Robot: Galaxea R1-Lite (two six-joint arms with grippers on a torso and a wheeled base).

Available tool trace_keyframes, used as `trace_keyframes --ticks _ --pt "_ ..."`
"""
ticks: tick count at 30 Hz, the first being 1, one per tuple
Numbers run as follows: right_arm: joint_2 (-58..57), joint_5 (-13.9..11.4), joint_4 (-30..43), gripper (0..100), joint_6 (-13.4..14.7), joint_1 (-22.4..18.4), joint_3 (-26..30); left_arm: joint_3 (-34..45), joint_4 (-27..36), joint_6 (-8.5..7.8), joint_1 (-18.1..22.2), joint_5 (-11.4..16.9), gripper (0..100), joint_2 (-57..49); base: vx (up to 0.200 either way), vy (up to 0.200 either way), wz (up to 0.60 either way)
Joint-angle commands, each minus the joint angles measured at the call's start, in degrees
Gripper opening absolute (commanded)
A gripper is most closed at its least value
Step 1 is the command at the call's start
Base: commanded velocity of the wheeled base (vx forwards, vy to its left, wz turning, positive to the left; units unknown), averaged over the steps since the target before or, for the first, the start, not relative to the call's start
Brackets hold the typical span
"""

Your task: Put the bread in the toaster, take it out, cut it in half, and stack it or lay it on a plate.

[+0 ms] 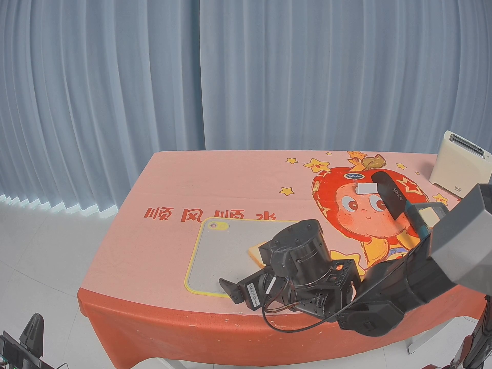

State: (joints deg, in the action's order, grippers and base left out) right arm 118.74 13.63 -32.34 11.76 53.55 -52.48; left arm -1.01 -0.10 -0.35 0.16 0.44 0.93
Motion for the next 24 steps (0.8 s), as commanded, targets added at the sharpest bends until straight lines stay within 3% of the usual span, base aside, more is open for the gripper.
trace_keyframes --ticks 1,7,8,24 --pt "0.3 0.1 0.1 100 0.0 0.0 0.2 1.0 -0.1 0.0 0.0 0.0 0 -0.6 0.0 0.0 0.0" --pt "0.2 1.3 0.1 100 0.0 0.4 0.4 1.0 0.0 0.0 0.0 0.0 0 -0.6 0.0 0.0 0.0" --pt "0.1 1.3 0.1 0 -0.1 0.3 0.4 1.0 0.0 0.0 0.0 0.0 0 -0.6 0.0 0.0 0.0" --pt "-1.1 1.4 0.0 0 -1.5 -0.6 1.3 1.0 0.0 0.0 0.0 0.0 0 -0.6 0.0 0.0 0.0"
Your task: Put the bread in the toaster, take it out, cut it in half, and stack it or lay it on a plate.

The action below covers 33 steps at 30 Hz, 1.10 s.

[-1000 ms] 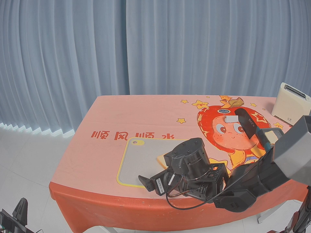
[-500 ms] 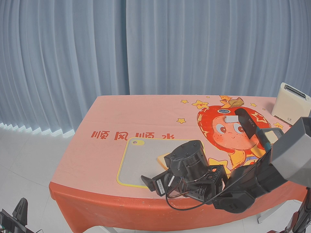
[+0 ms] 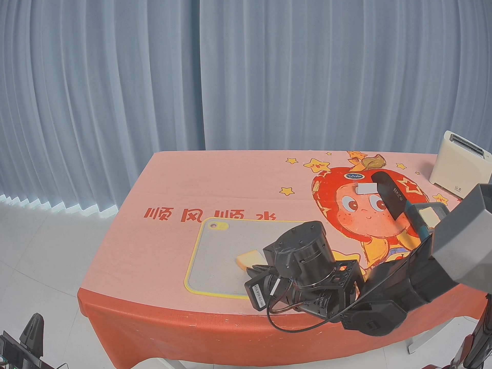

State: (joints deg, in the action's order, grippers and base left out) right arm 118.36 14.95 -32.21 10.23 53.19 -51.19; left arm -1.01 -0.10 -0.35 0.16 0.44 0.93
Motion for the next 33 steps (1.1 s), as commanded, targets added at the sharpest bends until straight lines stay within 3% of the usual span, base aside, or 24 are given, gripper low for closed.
trace_keyframes --ticks 1,18,24,29,33 --pt "-1.4 0.2 -0.1 0 0.0 -0.2 0.0 1.0 0.0 0.0 0.0 0.0 0 -0.5 0.0 0.0 0.0" --pt "-12.5 0.0 -0.2 0 0.1 -1.4 2.0 1.0 -0.1 0.18 0.0 -0.1 0 -0.5 0.0 0.0 0.0" --pt "-17.3 -0.2 -1.1 0 1.0 -4.0 4.9 1.0 -0.1 0.18 0.0 -0.1 0 -0.5 0.0 0.0 0.0" --pt "-20.5 -0.5 -1.2 0 5.4 -4.8 9.5 1.0 -0.1 0.18 0.0 -0.1 0 -0.5 0.0 0.0 0.0" --pt "-25.5 -1.0 -1.2 0 5.9 -6.8 16.2 1.0 -0.1 0.18 0.0 0.0 0 -0.5 0.0 0.0 0.0"
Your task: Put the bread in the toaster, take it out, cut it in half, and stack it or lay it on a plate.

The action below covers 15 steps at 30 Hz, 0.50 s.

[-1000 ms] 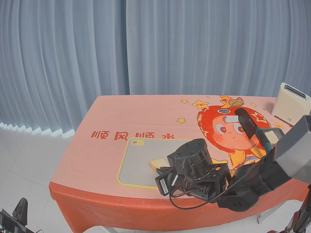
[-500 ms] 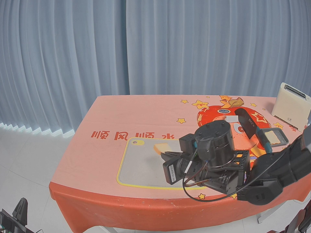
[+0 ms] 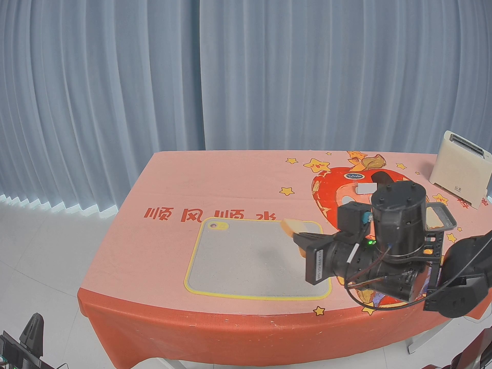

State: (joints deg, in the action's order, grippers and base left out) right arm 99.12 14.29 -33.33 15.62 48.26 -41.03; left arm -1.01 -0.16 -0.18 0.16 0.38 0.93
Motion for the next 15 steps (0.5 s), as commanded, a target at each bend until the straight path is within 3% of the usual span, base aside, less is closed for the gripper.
trace_keyframes --ticks 1,4,15 --pt "-7.5 -0.7 0.3 0 0.1 -2.7 7.2 1.0 0.0 0.01 0.0 0.1 0 -0.5 0.0 0.0 0.0" --pt "-9.9 -2.9 0.8 0 -1.1 -4.4 8.2 1.0 0.0 0.01 0.0 0.1 0 -0.5 0.0 0.0 0.0" --pt "-10.2 -2.7 0.3 0 -1.6 -6.6 8.7 1.0 0.0 0.01 0.0 0.1 0 -0.5 0.0 0.0 0.0"
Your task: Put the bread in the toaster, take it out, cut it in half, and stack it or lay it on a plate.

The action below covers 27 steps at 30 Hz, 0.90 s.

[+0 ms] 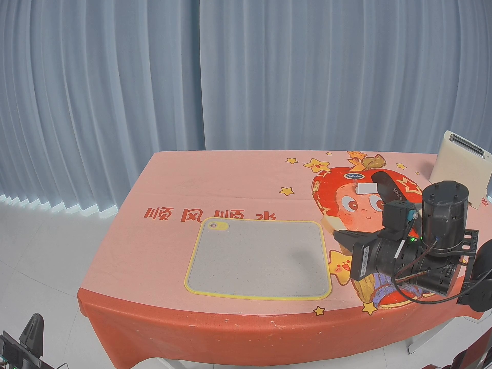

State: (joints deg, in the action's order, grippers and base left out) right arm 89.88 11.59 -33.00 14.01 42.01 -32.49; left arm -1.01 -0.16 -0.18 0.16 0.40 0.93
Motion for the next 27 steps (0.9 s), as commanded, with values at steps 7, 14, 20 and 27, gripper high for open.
trace_keyframes --ticks 7,14,20,27 --pt "-1.5 0.0 -0.1 0 -0.8 0.4 0.5 1.0 0.0 0.01 0.0 -0.1 0 -0.5 0.0 0.0 0.0" --pt "-1.6 0.0 -0.2 0 -0.8 0.3 0.3 1.0 0.0 0.01 0.0 -0.1 0 -0.5 0.0 0.0 0.0" --pt "-3.1 0.1 -0.2 0 -1.6 0.3 0.5 1.0 0.0 0.01 0.0 -0.1 0 -0.5 0.0 0.0 0.0" --pt "-3.0 0.1 -0.2 0 -1.6 0.4 0.5 1.0 0.0 0.01 0.0 -0.1 0 -0.5 0.0 0.0 0.0"
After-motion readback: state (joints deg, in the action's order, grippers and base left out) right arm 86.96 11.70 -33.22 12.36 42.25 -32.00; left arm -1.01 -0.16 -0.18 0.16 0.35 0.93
